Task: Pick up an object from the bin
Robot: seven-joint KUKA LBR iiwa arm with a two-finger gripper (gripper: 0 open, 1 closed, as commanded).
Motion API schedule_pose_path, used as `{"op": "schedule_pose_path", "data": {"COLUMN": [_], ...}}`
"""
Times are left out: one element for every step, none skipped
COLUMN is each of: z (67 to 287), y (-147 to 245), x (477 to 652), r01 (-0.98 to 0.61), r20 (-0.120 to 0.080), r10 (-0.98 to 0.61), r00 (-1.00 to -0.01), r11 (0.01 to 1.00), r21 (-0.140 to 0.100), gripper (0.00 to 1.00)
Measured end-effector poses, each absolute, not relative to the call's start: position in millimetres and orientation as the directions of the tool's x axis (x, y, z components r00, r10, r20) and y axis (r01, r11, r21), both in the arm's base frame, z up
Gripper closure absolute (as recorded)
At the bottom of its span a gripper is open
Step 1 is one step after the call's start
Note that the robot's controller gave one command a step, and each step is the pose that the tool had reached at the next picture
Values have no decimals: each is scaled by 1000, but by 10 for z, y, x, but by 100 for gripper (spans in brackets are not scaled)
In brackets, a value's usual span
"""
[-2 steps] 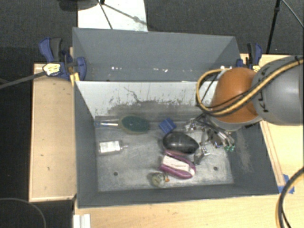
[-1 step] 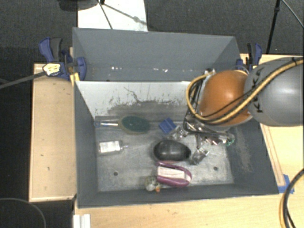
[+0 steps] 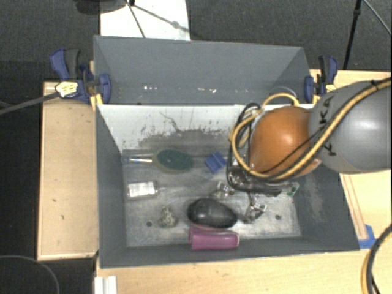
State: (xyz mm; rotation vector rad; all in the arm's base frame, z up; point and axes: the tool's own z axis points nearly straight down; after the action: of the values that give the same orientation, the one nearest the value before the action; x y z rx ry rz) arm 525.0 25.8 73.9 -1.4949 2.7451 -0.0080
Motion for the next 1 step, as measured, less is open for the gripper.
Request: {"op": "schedule_pose_path", "data": {"z": [1580], "y": [1038], "x": [5109], "r01": [-834], "r20": [-11], "r10": [-834], "r00": [-552], "r11": [552], "r21": [-5], "gripper": [0]}}
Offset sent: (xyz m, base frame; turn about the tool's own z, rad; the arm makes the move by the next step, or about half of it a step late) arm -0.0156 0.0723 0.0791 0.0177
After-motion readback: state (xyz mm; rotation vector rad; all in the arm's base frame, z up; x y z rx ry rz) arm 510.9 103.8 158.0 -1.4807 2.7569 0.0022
